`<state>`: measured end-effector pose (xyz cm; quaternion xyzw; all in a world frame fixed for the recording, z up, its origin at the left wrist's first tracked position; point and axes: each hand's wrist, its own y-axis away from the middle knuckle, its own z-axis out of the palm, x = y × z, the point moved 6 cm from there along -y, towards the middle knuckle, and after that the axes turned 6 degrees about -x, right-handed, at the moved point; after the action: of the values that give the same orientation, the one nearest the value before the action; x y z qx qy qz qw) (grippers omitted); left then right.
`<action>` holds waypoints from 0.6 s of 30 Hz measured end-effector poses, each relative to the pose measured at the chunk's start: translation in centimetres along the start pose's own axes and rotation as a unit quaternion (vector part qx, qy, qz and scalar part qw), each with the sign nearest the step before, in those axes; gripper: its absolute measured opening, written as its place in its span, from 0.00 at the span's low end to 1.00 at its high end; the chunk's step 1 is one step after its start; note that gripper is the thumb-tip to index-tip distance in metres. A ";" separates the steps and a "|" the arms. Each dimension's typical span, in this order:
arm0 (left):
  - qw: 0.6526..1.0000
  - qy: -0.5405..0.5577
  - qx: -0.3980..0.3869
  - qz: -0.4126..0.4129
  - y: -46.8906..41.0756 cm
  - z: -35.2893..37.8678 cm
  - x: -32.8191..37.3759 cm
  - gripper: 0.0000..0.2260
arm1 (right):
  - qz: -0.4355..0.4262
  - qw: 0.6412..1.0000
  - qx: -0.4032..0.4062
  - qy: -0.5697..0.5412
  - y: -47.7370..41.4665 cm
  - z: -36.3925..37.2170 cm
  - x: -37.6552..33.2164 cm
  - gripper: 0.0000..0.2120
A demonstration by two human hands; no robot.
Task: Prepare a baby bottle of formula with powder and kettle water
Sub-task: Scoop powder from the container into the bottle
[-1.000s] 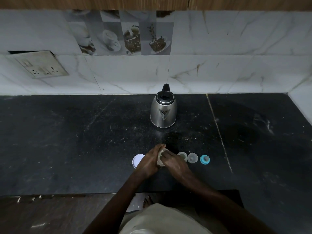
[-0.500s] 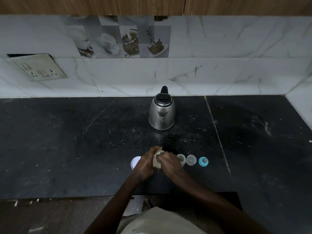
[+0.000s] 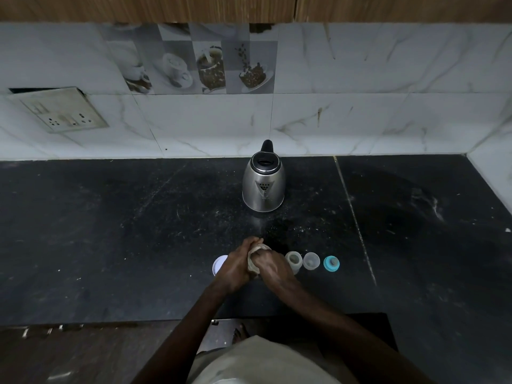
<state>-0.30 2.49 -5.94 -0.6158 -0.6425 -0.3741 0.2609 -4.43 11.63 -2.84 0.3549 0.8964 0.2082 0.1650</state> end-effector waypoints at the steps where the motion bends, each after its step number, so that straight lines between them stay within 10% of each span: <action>1: 1.000 -0.001 -0.001 -0.003 0.0 0.0 0.0 0.46 | -0.013 1.000 0.001 0.006 0.3 -0.3 0.0 0.10; 18: 0.999 0.016 0.002 -0.039 0.0 0.0 -0.7 0.48 | 0.002 0.962 0.233 -0.146 4.5 -2.6 2.6 0.11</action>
<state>-0.27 2.06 -6.49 -0.5840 -0.6625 -0.3923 0.2572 -4.87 15.80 1.25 0.4118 0.8856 -0.0599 0.2062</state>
